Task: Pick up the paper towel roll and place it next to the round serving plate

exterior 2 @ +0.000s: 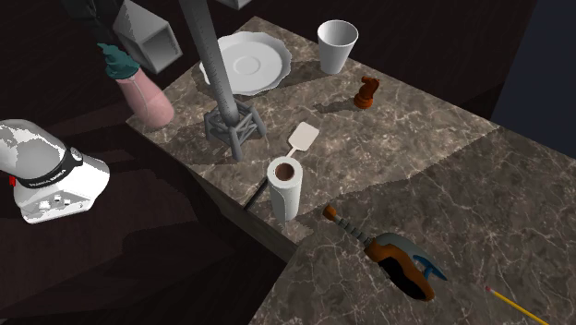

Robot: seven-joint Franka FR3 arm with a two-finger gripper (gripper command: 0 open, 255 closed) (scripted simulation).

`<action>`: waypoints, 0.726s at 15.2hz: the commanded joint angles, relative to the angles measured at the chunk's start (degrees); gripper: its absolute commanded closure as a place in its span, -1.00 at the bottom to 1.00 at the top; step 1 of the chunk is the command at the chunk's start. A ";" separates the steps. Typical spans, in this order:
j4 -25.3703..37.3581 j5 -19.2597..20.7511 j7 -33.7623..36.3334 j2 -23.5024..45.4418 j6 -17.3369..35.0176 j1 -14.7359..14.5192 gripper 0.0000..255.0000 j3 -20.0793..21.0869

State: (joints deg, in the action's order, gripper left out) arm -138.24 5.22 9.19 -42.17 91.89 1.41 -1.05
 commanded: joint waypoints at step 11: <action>4.46 4.50 -14.84 13.12 11.22 5.00 -1.00 -9.94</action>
State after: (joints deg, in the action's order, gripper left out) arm -133.78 1.24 -4.21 -35.64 89.26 5.19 -8.65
